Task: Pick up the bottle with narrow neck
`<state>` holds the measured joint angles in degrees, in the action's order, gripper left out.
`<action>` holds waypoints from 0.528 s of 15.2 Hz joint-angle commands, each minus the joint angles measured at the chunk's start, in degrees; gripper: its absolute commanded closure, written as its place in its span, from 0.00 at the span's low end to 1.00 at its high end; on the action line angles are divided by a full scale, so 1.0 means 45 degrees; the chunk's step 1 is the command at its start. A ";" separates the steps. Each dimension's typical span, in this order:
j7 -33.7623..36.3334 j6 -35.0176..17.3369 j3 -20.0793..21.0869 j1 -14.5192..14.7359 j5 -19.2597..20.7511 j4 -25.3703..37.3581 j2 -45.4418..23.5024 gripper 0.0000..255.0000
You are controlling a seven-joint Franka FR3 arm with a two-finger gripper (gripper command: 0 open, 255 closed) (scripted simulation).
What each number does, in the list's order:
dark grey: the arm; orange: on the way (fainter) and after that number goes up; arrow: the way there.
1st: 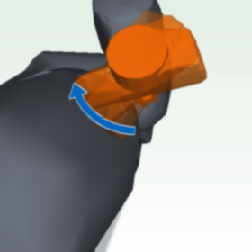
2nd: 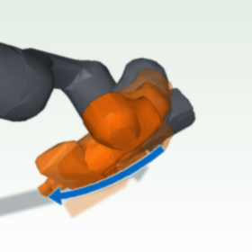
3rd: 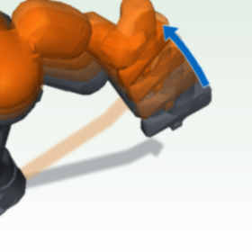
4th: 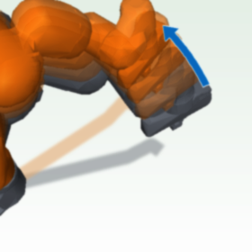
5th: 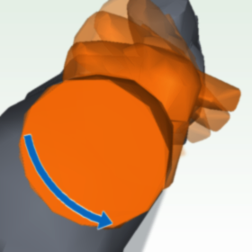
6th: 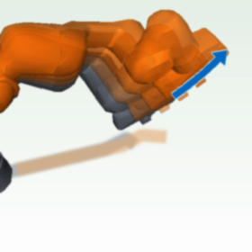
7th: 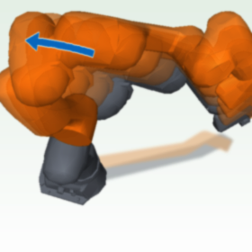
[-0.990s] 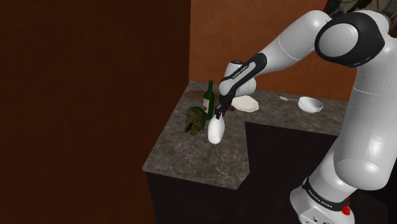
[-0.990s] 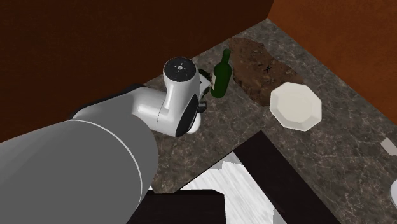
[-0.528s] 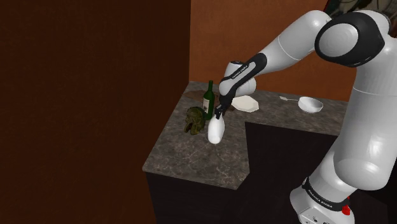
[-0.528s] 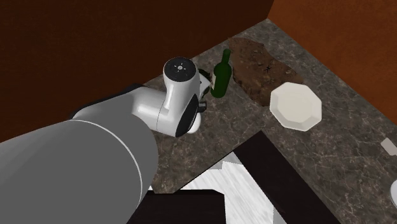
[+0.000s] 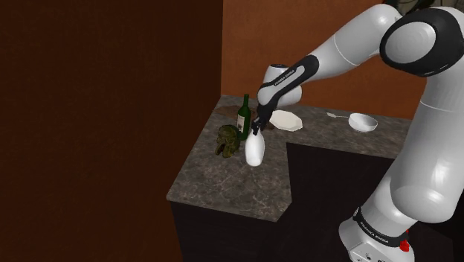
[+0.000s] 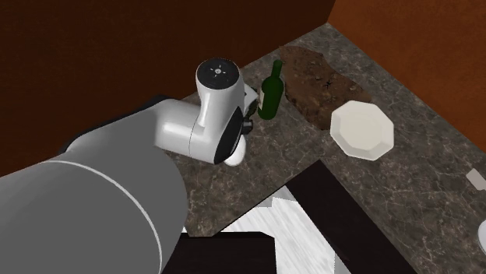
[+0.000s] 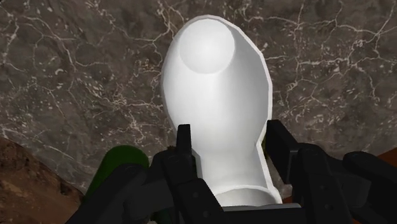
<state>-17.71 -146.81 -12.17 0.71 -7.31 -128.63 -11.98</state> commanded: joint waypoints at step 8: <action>0.0404 0.1446 -0.0168 0.0097 0.0553 0.0356 0.1132 1.00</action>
<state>-16.02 -141.07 -12.84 1.14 -5.08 -127.19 -7.51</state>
